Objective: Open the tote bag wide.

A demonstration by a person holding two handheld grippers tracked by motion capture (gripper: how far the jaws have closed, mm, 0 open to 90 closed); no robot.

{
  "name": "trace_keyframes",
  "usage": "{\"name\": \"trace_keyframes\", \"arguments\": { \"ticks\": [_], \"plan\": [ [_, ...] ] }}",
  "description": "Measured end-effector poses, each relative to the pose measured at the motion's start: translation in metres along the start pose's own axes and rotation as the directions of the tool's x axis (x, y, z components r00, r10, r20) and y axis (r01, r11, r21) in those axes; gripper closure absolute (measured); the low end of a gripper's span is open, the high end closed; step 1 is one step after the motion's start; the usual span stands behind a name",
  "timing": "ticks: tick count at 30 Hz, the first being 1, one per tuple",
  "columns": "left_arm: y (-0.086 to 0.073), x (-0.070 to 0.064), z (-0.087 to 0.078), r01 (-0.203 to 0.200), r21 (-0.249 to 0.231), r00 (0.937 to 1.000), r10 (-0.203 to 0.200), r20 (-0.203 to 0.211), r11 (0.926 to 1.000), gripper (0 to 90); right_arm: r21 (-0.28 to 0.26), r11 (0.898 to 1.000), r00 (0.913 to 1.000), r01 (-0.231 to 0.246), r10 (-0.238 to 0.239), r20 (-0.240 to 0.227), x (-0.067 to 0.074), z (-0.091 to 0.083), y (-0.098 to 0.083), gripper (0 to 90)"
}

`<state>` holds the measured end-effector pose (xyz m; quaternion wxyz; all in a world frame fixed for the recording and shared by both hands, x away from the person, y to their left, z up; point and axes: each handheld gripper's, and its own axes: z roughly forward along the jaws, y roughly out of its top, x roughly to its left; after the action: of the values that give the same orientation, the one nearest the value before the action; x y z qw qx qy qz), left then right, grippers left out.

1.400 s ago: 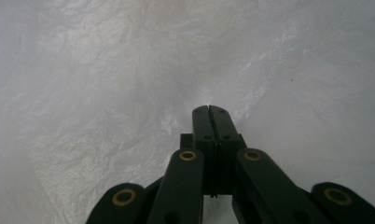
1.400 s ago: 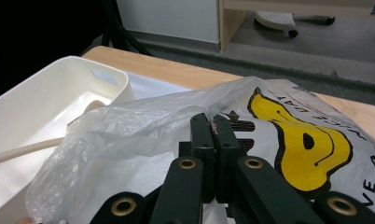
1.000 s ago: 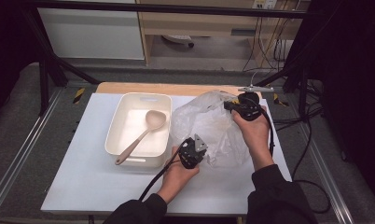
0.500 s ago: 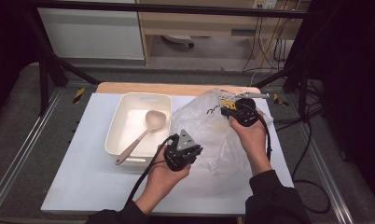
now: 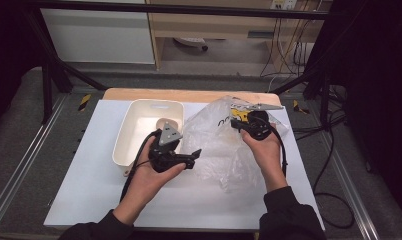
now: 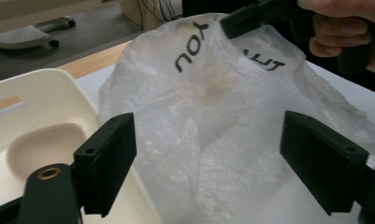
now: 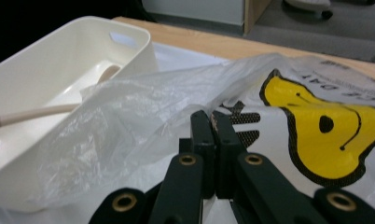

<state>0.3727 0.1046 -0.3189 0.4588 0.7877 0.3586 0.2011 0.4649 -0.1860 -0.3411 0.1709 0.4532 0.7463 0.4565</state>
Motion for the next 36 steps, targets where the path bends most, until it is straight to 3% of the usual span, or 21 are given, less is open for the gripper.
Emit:
{"name": "trace_keyframes", "arguments": {
  "ticks": [6,13,27,36],
  "plan": [
    [-0.001,0.028,-0.016,0.045,-0.030,0.9979,-0.046,-0.046,0.9986,12.6,0.002,1.000,1.0000,0.001,-0.001,-0.006,-0.001,0.004,-0.006,90.0],
    [-0.001,0.052,-0.034,0.070,-0.060,0.9923,-0.075,-0.098,0.9958,11.2,0.012,1.000,0.9999,0.008,-0.008,-0.013,0.002,0.008,-0.010,90.0],
    [-0.005,0.088,-0.061,0.093,-0.026,0.9798,-0.096,-0.175,0.9953,8.6,0.009,1.000,0.9998,0.007,-0.007,-0.021,0.001,0.005,-0.017,90.0],
    [-0.015,0.108,-0.062,0.124,0.015,0.9727,-0.119,-0.199,0.9921,8.7,0.019,1.000,0.9996,0.010,-0.010,-0.025,0.003,0.007,-0.019,90.0]
  ]
}}
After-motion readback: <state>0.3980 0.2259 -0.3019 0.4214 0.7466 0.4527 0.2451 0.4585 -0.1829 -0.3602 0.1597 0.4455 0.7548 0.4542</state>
